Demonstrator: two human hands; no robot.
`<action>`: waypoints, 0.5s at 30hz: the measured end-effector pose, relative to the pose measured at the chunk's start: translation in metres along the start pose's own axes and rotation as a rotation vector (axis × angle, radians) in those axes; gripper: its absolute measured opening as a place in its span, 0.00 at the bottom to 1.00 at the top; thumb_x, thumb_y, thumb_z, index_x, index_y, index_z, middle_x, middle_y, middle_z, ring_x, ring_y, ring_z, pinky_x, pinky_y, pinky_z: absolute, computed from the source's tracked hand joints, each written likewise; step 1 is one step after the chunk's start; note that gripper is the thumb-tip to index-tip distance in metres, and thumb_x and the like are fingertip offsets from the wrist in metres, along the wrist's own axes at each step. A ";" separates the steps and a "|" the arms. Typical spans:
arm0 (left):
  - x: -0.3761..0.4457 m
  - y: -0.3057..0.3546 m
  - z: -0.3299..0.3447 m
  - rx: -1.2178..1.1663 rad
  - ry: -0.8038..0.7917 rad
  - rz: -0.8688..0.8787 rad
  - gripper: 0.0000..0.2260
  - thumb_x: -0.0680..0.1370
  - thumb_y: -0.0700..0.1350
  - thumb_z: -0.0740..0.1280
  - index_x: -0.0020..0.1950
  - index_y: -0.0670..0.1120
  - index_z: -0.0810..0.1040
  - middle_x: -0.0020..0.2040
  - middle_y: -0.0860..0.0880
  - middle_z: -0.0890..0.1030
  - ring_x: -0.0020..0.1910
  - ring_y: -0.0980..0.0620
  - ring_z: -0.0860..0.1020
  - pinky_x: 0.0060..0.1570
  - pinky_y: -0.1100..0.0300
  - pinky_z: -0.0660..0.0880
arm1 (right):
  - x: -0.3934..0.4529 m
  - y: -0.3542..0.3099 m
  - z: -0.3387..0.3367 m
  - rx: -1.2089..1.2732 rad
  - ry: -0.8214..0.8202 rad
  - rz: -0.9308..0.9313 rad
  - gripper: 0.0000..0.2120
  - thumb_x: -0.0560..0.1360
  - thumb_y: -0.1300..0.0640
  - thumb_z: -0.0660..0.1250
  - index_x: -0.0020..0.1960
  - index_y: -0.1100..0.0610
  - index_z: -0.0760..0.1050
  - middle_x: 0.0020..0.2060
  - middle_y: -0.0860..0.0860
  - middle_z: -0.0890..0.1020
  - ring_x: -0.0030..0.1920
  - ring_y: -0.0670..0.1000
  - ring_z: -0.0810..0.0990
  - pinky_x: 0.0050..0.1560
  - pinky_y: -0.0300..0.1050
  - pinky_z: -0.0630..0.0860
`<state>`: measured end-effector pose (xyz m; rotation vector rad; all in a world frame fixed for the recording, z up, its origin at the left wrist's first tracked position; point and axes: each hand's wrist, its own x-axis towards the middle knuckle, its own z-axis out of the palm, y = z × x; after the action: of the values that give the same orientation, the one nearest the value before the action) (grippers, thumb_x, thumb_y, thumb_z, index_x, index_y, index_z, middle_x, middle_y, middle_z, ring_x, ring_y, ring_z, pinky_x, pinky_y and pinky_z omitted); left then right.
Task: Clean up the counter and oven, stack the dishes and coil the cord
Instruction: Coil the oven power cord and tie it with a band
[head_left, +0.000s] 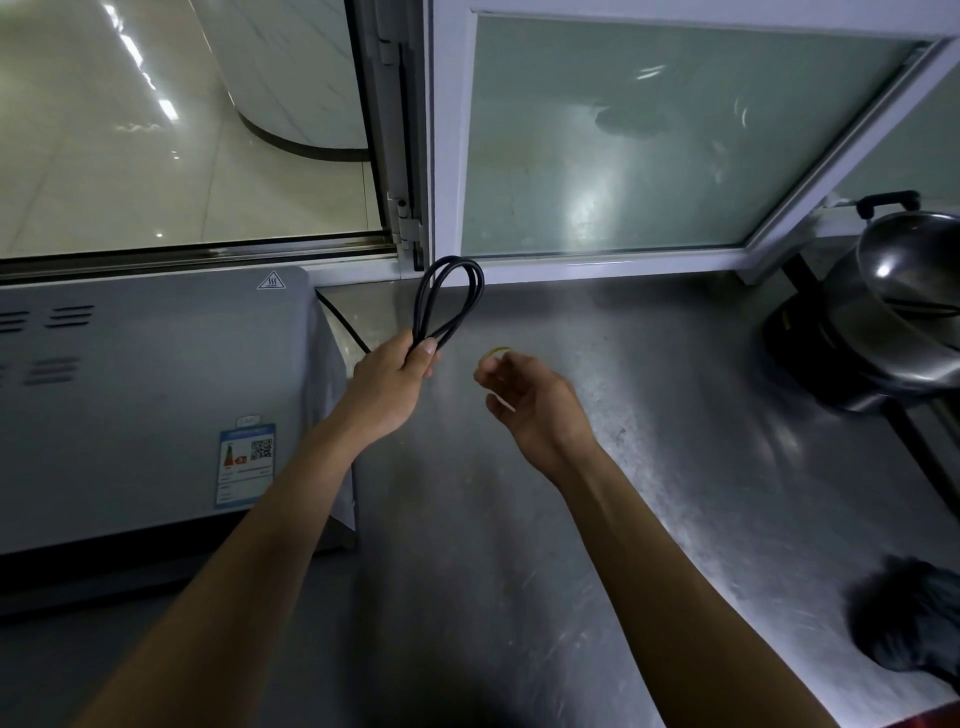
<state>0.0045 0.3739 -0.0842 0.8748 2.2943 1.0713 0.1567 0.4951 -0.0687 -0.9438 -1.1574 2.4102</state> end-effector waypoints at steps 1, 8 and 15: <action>0.000 0.000 0.000 0.000 0.002 0.001 0.13 0.84 0.54 0.54 0.46 0.53 0.75 0.43 0.53 0.79 0.46 0.51 0.79 0.49 0.50 0.74 | -0.001 -0.001 0.001 0.019 -0.003 -0.003 0.08 0.82 0.56 0.60 0.53 0.60 0.75 0.49 0.56 0.83 0.52 0.52 0.82 0.53 0.47 0.72; -0.002 0.003 -0.001 -0.009 -0.003 -0.006 0.13 0.85 0.54 0.54 0.50 0.51 0.76 0.44 0.53 0.80 0.47 0.52 0.79 0.46 0.54 0.72 | -0.006 -0.011 0.005 0.056 -0.066 -0.042 0.10 0.83 0.57 0.56 0.54 0.60 0.75 0.61 0.56 0.82 0.61 0.56 0.81 0.60 0.50 0.73; -0.005 0.006 -0.001 0.002 -0.004 -0.012 0.13 0.85 0.54 0.54 0.50 0.51 0.75 0.45 0.57 0.79 0.48 0.56 0.78 0.43 0.57 0.69 | -0.005 -0.014 0.004 -0.062 -0.010 -0.140 0.15 0.81 0.65 0.60 0.66 0.66 0.74 0.63 0.56 0.81 0.59 0.57 0.83 0.62 0.54 0.76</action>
<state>0.0091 0.3728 -0.0777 0.8627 2.2947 1.0611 0.1574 0.4985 -0.0540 -0.8406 -1.2649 2.2829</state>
